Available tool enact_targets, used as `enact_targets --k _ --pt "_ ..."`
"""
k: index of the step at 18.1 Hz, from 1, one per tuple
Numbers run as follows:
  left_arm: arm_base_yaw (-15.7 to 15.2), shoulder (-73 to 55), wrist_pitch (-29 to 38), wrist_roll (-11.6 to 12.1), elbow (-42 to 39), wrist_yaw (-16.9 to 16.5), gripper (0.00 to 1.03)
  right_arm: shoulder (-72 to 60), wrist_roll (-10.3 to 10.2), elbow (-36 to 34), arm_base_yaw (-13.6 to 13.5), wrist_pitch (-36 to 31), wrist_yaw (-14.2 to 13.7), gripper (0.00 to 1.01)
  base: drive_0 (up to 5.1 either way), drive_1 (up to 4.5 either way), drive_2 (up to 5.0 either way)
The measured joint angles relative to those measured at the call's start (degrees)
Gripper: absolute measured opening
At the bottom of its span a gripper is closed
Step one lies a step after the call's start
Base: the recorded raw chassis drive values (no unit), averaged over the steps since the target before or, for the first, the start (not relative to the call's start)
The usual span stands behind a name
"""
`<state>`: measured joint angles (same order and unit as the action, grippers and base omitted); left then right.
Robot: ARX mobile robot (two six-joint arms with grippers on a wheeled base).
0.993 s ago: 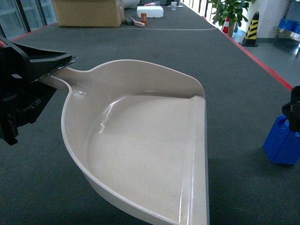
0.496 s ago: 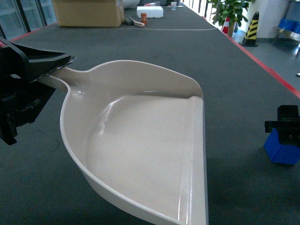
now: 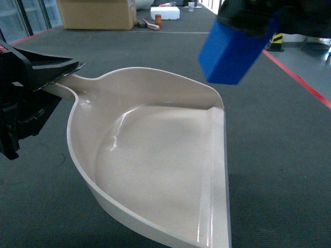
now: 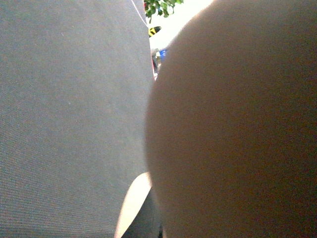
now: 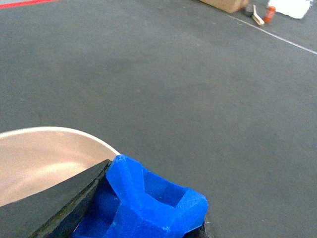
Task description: Place part in tray to right shelf
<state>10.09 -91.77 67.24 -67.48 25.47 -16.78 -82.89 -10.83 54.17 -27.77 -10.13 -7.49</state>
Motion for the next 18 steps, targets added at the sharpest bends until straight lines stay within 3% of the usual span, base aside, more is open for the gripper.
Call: enact_targets --k 2,4,5,7,10,11,14,16,18 --pt "0.0 0.0 0.0 0.0 0.0 0.0 0.16 -4.2 -1.4 3.5 -4.3 0.2 -1.4 0.46 0.0 0.0 0.0" --pt "1.3 1.7 -7.3 -4.1 0.1 7.6 0.16 -7.0 -2.3 5.4 -6.5 1.2 -2.8 0.46 0.0 0.0 0.0" --pt "1.4 1.7 -7.2 -7.4 -0.1 9.9 0.16 -8.0 -2.8 6.4 -7.2 2.0 -3.3 0.46 0.0 0.0 0.0" --pt "1.5 1.6 -5.9 -11.0 -0.1 11.1 0.16 -9.4 -4.1 8.4 -8.3 3.7 -3.8 0.46 0.0 0.0 0.0" --pt "2.4 0.9 -3.8 -13.9 -0.2 11.0 0.16 -11.2 -5.8 9.6 -9.7 3.1 -3.9 0.46 0.0 0.0 0.0" --pt "2.5 0.8 -3.2 -14.4 -0.3 11.0 0.16 -12.0 -5.9 9.7 -10.1 2.0 -3.3 0.5 0.0 0.0 0.0" --pt "2.6 0.6 -2.0 -15.6 -0.7 10.6 0.16 -10.9 -6.0 8.0 -10.0 -3.5 -3.1 0.8 0.0 0.0 0.0" --pt "2.8 0.6 -1.5 -15.9 -0.8 11.0 0.16 -5.2 -5.5 4.5 -9.6 -5.8 -4.3 0.99 0.0 0.0 0.0" --pt "3.7 0.6 -1.5 -15.9 -0.8 11.0 0.15 4.1 -1.9 -1.2 -8.4 -10.5 -7.2 0.98 0.0 0.0 0.0"
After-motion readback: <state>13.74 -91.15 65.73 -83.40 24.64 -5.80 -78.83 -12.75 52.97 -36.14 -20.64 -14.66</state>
